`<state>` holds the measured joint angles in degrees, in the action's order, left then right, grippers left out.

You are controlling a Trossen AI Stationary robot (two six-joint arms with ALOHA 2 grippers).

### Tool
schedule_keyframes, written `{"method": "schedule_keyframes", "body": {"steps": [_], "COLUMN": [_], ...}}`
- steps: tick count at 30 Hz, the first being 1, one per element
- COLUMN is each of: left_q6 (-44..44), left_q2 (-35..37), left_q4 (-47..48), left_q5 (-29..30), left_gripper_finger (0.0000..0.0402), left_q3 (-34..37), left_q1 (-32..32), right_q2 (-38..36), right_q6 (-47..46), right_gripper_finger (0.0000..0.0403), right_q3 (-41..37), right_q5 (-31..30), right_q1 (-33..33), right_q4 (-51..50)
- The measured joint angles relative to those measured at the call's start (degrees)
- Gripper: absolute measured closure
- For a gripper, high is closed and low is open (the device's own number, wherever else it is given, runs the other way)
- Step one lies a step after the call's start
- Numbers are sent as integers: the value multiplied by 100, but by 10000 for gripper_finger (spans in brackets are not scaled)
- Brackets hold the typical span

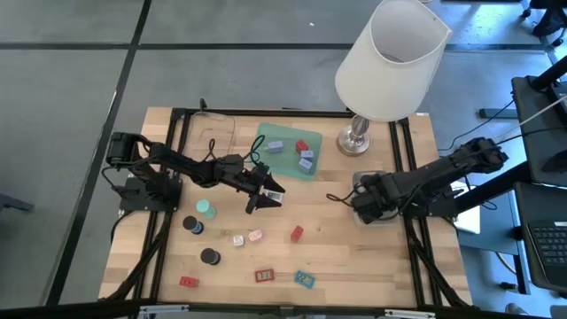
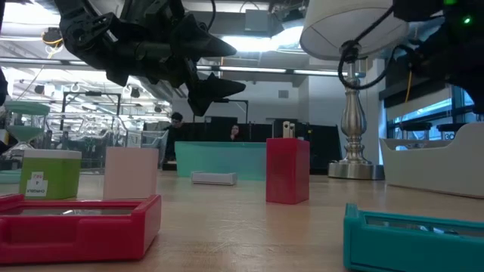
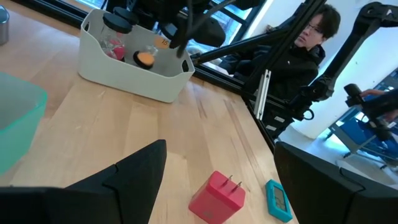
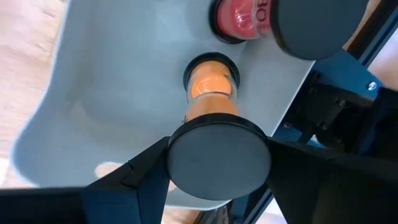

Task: Pick & Place Office items
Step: Put the yellow hourglass into the gray bin

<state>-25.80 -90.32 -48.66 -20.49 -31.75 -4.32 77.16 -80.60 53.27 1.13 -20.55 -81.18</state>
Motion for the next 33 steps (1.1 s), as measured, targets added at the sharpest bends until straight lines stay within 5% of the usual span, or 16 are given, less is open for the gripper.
{"method": "schedule_keyframes", "body": {"steps": [33], "left_q6": [-42], "left_q2": [0], "left_q4": [0], "left_q5": [-9], "left_gripper_finger": [107], "left_q3": [0], "left_q1": [17], "right_q2": [-537], "right_q6": [374], "right_gripper_finger": [179], "right_q3": [-135], "right_q5": [-327], "right_q1": [297], "right_q4": [787]}}
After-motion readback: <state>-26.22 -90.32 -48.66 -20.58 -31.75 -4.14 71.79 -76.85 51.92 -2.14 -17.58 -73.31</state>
